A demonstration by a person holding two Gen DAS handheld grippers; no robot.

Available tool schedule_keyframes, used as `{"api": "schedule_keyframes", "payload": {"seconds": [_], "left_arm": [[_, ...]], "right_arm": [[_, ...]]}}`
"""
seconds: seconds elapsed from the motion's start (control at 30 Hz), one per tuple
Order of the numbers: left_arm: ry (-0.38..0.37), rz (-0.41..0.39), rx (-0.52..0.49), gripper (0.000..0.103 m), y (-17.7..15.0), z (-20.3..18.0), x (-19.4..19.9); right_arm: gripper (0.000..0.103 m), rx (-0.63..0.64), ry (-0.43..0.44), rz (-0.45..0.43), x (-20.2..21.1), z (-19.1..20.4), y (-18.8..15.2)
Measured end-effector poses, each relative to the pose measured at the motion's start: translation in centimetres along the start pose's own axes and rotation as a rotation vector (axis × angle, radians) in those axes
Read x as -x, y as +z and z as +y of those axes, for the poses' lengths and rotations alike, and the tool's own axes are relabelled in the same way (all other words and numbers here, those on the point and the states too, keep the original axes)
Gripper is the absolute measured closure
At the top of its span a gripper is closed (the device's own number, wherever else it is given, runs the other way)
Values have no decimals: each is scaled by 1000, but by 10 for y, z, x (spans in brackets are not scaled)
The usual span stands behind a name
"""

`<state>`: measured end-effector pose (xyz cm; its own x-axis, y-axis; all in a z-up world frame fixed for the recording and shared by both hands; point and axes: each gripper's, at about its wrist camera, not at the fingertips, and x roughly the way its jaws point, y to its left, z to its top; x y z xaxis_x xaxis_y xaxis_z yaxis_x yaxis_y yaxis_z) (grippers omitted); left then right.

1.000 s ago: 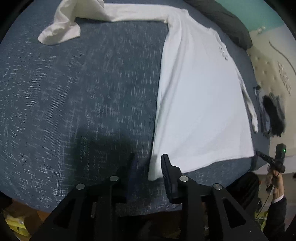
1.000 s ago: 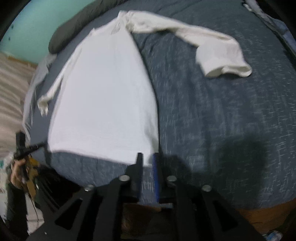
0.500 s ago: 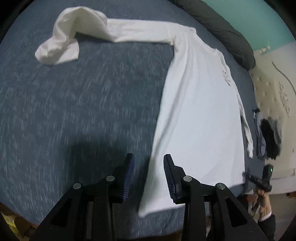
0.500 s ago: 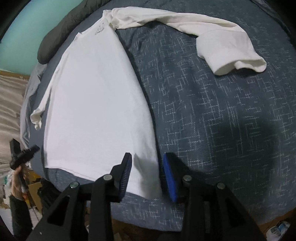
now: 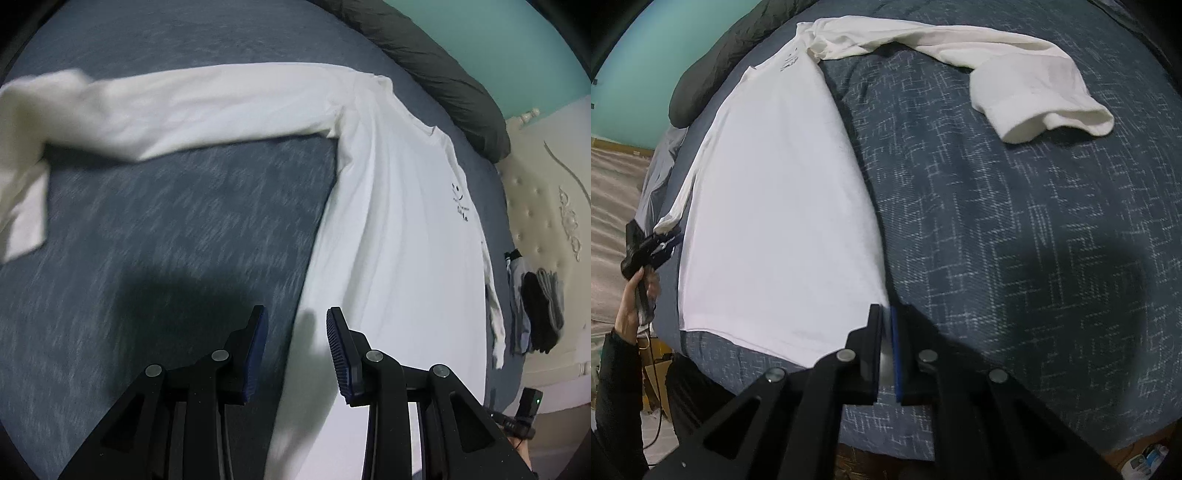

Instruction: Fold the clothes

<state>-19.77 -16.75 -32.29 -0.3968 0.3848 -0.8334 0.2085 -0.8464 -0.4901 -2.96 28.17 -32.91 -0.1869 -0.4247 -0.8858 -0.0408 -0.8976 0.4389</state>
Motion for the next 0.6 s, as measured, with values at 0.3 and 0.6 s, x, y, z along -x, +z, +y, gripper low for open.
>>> {"api": "schedule_keyframes", "payload": {"seconds": [0.3,0.6], "left_arm": [[17,16,-9,74,21,-6,-35],[39,-21,-11,101,27,3,-19]], "right_arm": [[98,-6,1,13,0,-3,1],[99,5,-3,12,0,1,2]]}}
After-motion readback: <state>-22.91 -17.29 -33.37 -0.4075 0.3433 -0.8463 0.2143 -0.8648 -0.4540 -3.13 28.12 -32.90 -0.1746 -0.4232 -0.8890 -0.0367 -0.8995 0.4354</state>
